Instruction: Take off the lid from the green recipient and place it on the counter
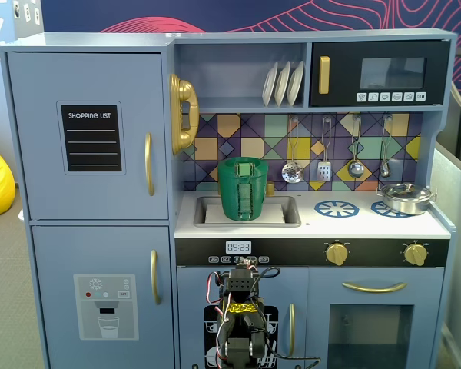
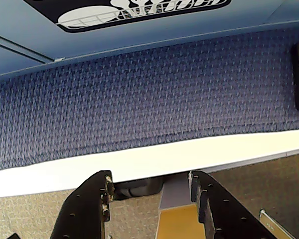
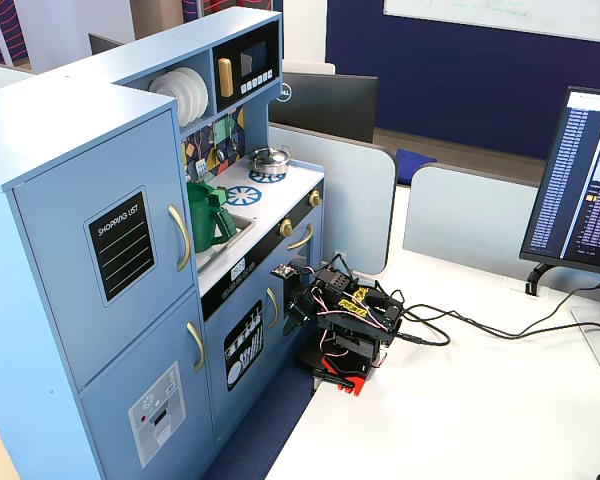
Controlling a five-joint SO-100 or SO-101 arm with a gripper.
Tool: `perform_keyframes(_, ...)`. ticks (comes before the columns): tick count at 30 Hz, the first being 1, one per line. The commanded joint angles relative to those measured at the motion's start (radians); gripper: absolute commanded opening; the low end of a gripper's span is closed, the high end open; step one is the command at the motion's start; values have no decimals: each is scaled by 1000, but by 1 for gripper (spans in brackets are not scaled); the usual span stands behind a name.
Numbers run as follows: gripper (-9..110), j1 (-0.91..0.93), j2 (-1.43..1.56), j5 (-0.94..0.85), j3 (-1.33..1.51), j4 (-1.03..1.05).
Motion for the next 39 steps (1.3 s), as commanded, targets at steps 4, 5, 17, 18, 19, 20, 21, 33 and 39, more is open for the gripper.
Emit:
perform_keyframes(4,0,77,-8,-35,-3,186)
perform_keyframes(5,0,77,-8,-35,-3,186)
perform_keyframes(17,0,115,-11,-115,-21,-21)
perform_keyframes(18,0,123,-15,-163,-41,-109)
perform_keyframes(19,0,121,-25,-195,-74,-202)
perform_keyframes(20,0,110,-40,-195,-117,-291)
perform_keyframes(21,0,103,-64,-193,-166,-365)
perform_keyframes(33,13,72,-411,-259,-747,-686)
perform_keyframes(39,29,67,-477,-156,-799,-907)
